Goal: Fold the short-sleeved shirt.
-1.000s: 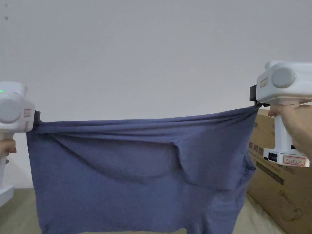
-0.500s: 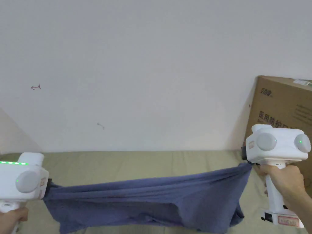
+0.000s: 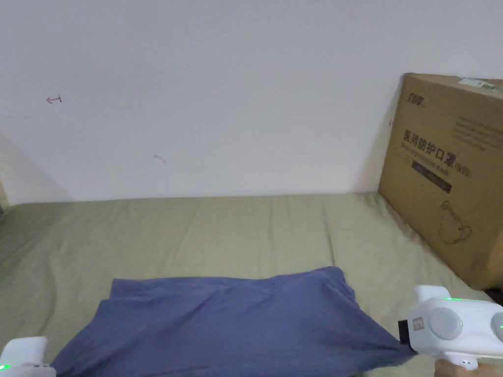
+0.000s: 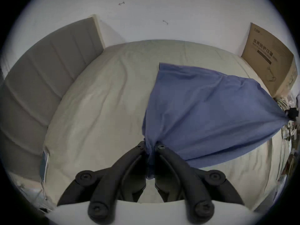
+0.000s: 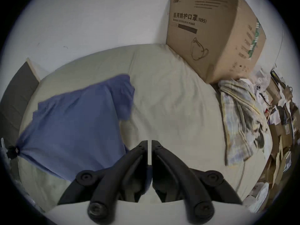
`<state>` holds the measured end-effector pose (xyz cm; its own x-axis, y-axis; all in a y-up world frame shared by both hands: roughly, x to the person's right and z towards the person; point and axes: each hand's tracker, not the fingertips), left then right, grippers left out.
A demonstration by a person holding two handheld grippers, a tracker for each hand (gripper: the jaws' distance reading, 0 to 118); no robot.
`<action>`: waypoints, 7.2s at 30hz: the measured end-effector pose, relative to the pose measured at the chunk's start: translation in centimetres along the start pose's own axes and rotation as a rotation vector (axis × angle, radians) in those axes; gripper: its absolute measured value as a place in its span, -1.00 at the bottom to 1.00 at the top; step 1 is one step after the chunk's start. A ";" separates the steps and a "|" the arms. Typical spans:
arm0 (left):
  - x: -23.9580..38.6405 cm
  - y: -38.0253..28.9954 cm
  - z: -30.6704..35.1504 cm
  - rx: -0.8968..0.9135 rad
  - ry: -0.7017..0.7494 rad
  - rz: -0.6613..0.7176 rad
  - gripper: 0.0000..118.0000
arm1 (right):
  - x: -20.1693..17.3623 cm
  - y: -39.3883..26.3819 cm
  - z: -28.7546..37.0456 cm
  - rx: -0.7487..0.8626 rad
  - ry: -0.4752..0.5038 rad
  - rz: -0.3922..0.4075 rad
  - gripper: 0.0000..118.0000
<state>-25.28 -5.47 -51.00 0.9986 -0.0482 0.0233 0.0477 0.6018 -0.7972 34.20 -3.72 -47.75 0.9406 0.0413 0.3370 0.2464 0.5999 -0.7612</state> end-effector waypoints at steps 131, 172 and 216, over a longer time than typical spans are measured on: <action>4.3 19.4 7.9 0.181 0.043 -0.077 -0.98 | -0.6 14.5 9.2 0.165 0.212 -0.014 -0.93; 4.8 36.5 17.9 0.718 0.194 0.005 -0.98 | -4.8 34.7 22.8 0.462 0.159 -0.048 -0.93; -0.1 -10.2 3.7 0.072 0.093 -0.095 -0.98 | 2.3 -12.5 6.1 -0.123 0.222 -0.115 -0.93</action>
<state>-25.73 -8.62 -40.62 0.9830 -0.1794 0.0381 0.1470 0.6464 -0.7487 31.84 -6.25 -34.11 0.9296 -0.2057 0.3058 0.3683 0.4884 -0.7911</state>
